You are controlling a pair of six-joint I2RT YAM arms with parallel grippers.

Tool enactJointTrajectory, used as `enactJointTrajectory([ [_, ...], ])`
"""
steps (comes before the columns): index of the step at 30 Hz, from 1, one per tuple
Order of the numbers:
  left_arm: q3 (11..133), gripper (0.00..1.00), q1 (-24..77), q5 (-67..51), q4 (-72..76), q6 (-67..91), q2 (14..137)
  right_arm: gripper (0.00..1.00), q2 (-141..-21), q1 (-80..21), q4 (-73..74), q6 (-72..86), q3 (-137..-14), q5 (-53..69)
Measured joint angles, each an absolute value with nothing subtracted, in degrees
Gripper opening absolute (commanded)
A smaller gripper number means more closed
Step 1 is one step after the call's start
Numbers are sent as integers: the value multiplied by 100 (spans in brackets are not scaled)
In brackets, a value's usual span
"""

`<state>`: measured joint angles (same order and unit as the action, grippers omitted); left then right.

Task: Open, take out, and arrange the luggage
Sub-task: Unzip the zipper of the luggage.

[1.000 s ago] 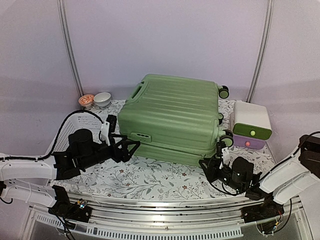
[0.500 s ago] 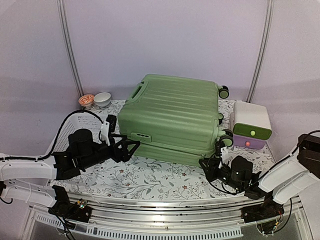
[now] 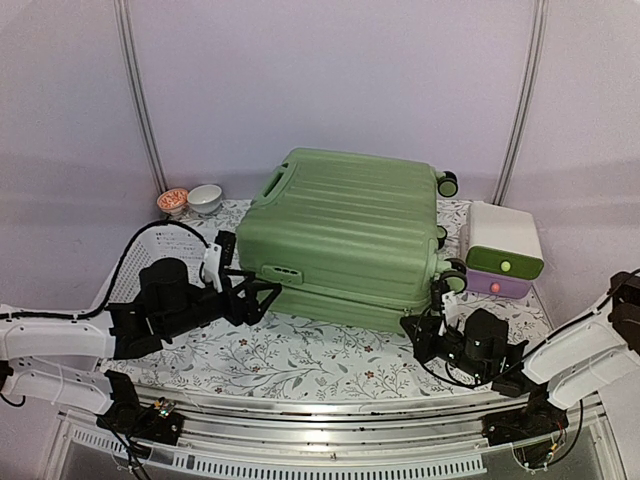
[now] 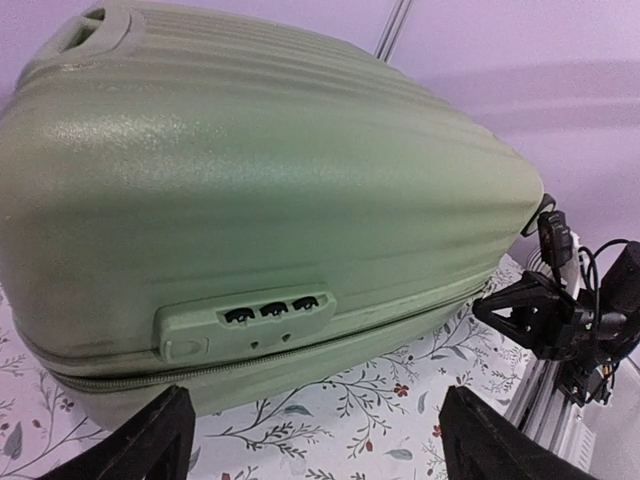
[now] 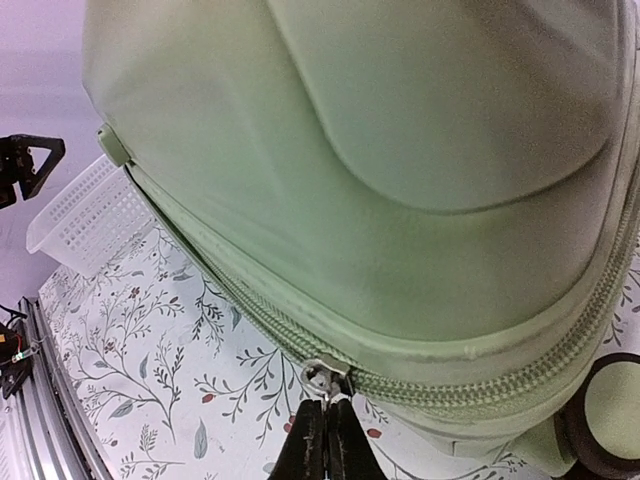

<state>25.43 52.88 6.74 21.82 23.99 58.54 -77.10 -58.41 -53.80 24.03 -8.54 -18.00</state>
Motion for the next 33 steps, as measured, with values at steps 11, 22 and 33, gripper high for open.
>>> enactJointTrajectory([
  [11, 2877, 92, 5310, 958, 2075, 2561, 6226, 2, -5983, -5833, -3291, 2482, -812, -1780],
  [22, 2945, 91, 4563, 687, 2342, 3485, 6908, 2, -5579, -5833, -2073, 2600, -1184, -1828],
  [33, 2995, 91, 3983, -58, 2482, 4084, 7177, 2, -5100, -5850, -740, 3162, -1566, -2375],
])
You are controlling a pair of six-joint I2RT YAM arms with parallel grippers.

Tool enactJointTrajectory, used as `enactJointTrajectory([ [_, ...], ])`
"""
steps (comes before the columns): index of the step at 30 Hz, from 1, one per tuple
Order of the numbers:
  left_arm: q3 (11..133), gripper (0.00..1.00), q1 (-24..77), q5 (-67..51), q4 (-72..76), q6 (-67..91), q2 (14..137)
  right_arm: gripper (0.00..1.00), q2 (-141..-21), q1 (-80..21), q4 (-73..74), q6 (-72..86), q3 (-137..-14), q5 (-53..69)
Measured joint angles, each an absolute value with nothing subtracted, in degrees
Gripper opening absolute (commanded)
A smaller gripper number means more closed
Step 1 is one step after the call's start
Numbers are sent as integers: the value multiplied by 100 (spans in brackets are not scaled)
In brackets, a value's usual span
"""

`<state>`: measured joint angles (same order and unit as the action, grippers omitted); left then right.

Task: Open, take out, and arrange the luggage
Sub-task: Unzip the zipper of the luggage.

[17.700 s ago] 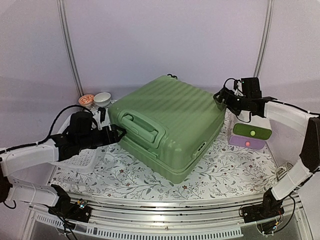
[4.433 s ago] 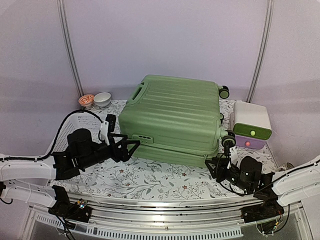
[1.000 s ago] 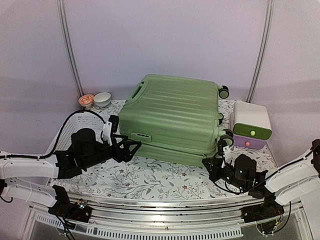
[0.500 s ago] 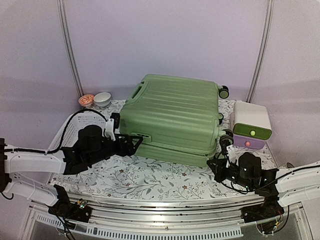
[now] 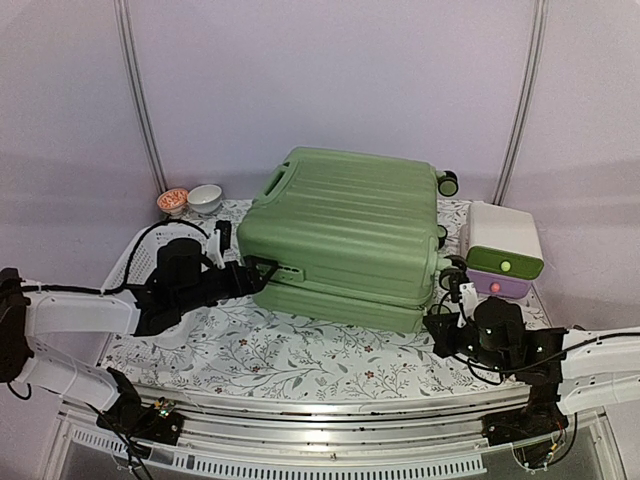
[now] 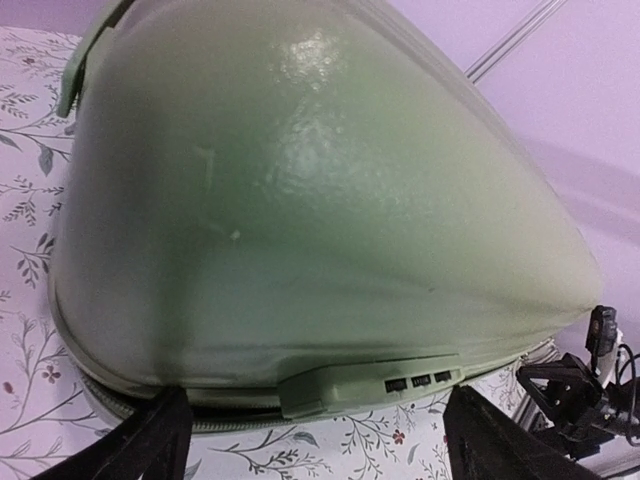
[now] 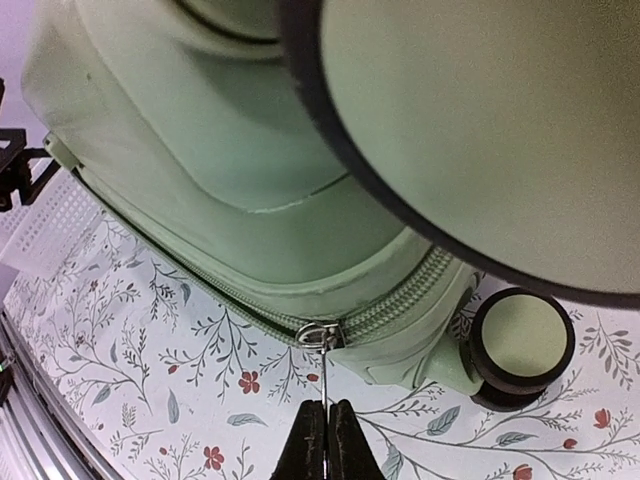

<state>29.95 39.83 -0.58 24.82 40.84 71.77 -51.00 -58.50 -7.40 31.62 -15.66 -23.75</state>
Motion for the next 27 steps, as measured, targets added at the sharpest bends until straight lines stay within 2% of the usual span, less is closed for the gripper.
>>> enactJointTrajectory([
  [12, 3006, 90, 3824, -187, 2550, 4115, 7196, 3, -5011, -5841, 200, 4683, -1887, -3144],
  [22, 3006, 90, 3717, -69, 2517, 4071, 7157, 34, -4858, -5690, 1081, 4602, -2088, -3402],
  [27, 2963, 89, 3717, -108, 2458, 4069, 6904, 41, -4504, -5664, 1544, 4169, -2506, -3304],
])
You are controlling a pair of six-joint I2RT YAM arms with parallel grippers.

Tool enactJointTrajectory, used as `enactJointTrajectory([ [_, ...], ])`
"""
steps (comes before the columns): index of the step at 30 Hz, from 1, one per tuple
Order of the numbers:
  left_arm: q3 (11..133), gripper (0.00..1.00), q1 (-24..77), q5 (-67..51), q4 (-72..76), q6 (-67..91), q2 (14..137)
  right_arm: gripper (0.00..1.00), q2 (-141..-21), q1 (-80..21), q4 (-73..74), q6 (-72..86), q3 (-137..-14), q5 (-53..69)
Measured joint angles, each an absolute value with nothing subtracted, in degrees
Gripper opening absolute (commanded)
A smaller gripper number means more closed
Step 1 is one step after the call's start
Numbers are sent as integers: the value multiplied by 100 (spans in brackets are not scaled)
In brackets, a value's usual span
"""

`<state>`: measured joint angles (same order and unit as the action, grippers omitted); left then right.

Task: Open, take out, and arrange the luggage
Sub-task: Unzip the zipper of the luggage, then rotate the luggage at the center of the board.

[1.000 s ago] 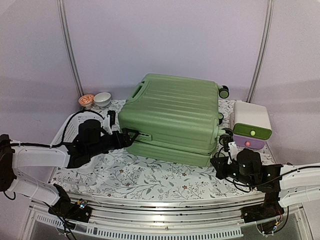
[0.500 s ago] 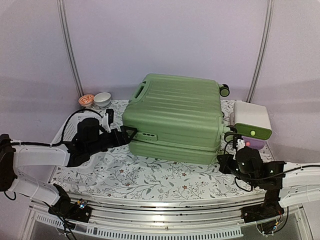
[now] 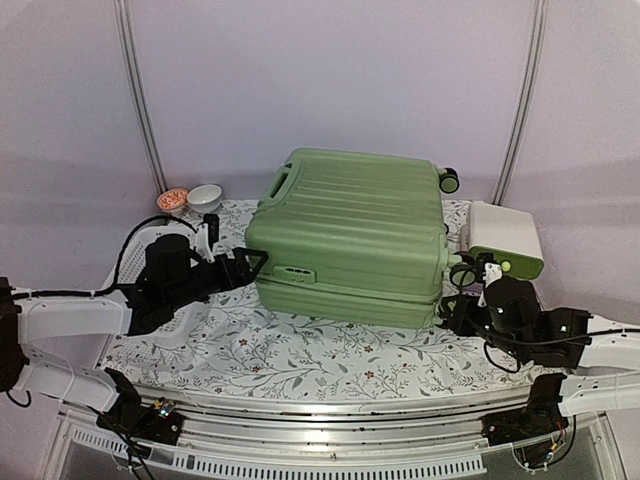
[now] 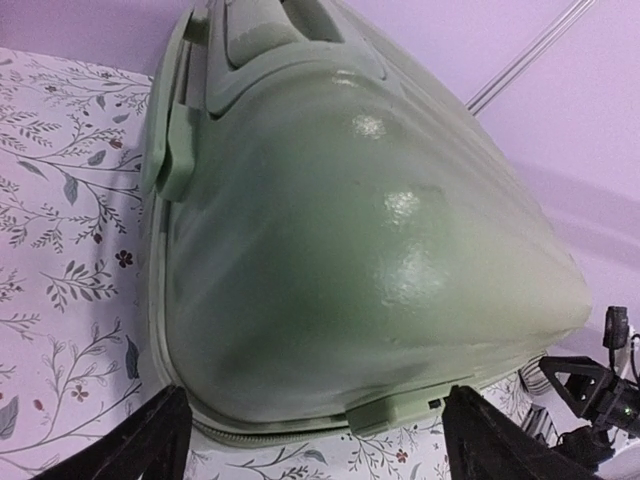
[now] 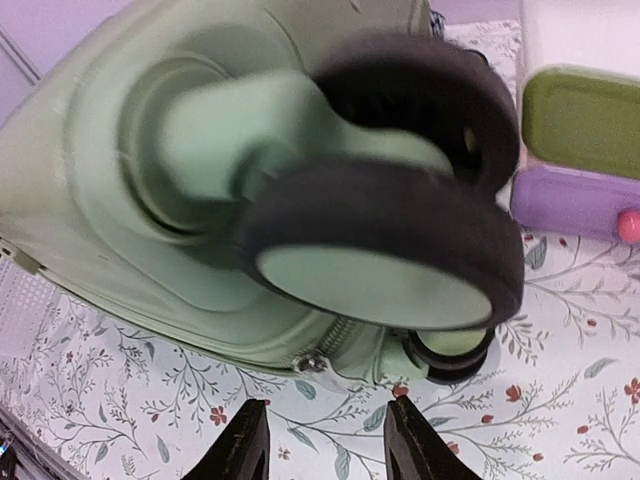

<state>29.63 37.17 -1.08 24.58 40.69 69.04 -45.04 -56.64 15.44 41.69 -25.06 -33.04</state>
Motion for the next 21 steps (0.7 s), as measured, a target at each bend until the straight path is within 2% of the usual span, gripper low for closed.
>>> enactJointTrajectory([
  [6, 2823, 88, 3715, -239, 2246, 4049, 6401, 44, -4368, -5660, 1822, 3645, -3258, -3000],
  [10, 2812, 87, 3717, -425, 2073, 4012, 6084, 59, -4488, -5653, 2034, 3251, -3909, -2644],
  [17, 2812, 84, 3756, -1107, 2029, 3970, 6097, 60, -5494, -4910, 2727, 2523, -5666, -1791],
  [21, 2812, 83, 3927, -1334, 2071, 3977, 6270, 59, -5749, -4252, 2969, 2324, -5942, -1688],
])
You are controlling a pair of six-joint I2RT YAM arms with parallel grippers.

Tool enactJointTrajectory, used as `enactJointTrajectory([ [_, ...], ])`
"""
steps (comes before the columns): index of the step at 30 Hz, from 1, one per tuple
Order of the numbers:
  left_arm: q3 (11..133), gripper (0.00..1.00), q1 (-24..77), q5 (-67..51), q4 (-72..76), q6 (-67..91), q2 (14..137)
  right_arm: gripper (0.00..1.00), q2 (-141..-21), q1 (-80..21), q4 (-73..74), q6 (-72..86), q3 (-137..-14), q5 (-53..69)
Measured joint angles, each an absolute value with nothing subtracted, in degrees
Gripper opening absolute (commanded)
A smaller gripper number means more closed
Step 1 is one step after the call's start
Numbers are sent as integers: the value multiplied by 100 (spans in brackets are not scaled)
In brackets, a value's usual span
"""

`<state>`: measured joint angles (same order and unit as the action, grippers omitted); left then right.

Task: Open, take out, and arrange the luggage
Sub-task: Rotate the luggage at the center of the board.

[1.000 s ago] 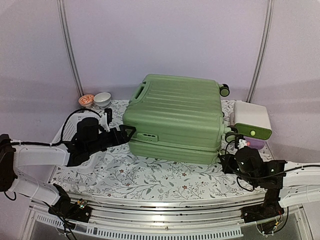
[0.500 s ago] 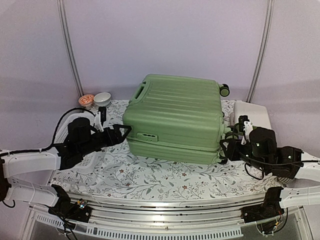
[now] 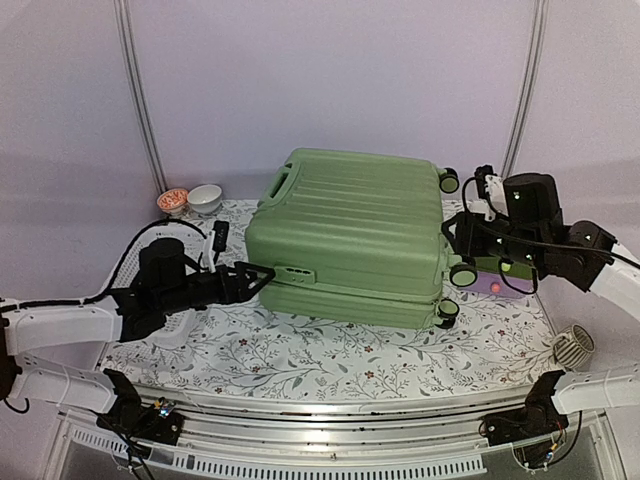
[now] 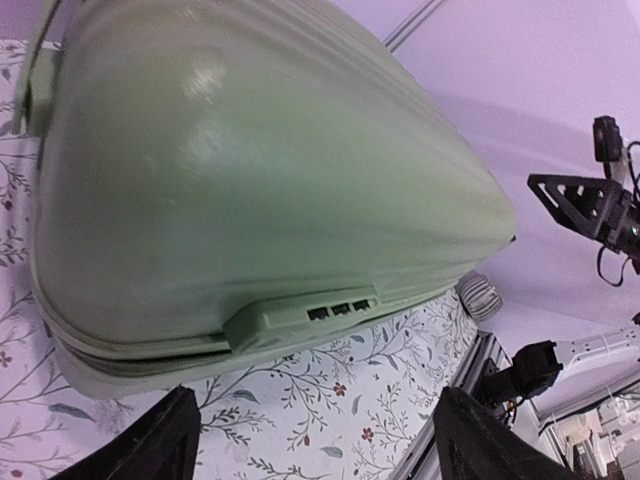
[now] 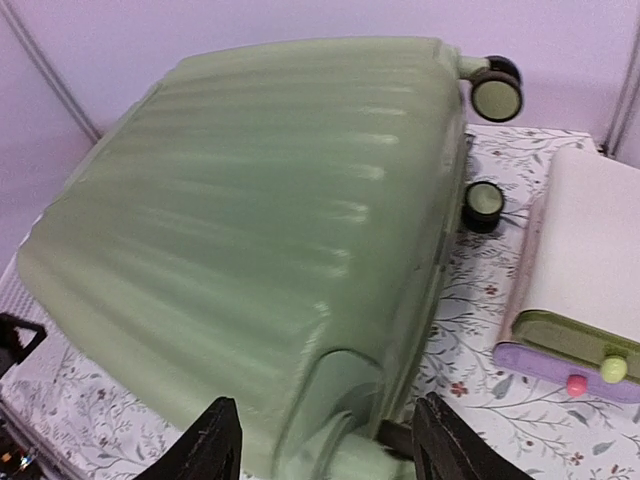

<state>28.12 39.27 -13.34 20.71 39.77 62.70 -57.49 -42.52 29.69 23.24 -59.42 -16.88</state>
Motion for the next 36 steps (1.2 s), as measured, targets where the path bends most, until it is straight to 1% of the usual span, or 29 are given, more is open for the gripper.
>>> enactJointTrajectory([
  [8, 2812, 83, 4364, -1431, 2248, 4034, 6624, 58, -6169, -2856, 3363, 2220, -6090, -1813],
  [11, 2812, 84, 4377, -1385, 2231, 4034, 6681, 58, -6543, -2740, 3454, 2073, -6158, -1723],
  [12, 2812, 84, 4377, -1341, 2228, 4032, 6678, 57, -6696, -2735, 3483, 2008, -6178, -1619],
  [14, 2816, 84, 4377, -1234, 2206, 4021, 6676, 52, -7002, -2738, 3553, 1874, -6228, -1328],
  [16, 2818, 85, 4377, -1085, 2147, 4003, 6665, 51, -7238, -2746, 3544, 1732, -6254, -923],
  [18, 2823, 85, 4377, -943, 2091, 3981, 6639, 51, -7408, -2810, 3520, 1629, -6351, -762],
  [21, 2825, 86, 4375, -705, 1957, 3944, 6563, 51, -7513, -3079, 3605, 1485, -6473, -875],
  [25, 2832, 86, 4327, -412, 1669, 3918, 6361, 52, -7714, -3892, 3658, 1315, -6626, -642],
  [28, 2834, 87, 4274, -204, 1441, 3907, 6097, 54, -7889, -4683, 3413, 1146, -6685, 32],
  [30, 2834, 87, 4246, -84, 1365, 3903, 5924, 55, -7926, -5033, 3271, 1039, -6720, 272],
  [32, 2832, 87, 4228, 30, 1291, 3903, 5736, 55, -7902, -5190, 3234, 993, -6722, 412],
  [36, 2779, 87, 4224, 156, 1251, 3903, 5483, 57, -7734, -5207, 3210, 1035, -6713, 152],
])
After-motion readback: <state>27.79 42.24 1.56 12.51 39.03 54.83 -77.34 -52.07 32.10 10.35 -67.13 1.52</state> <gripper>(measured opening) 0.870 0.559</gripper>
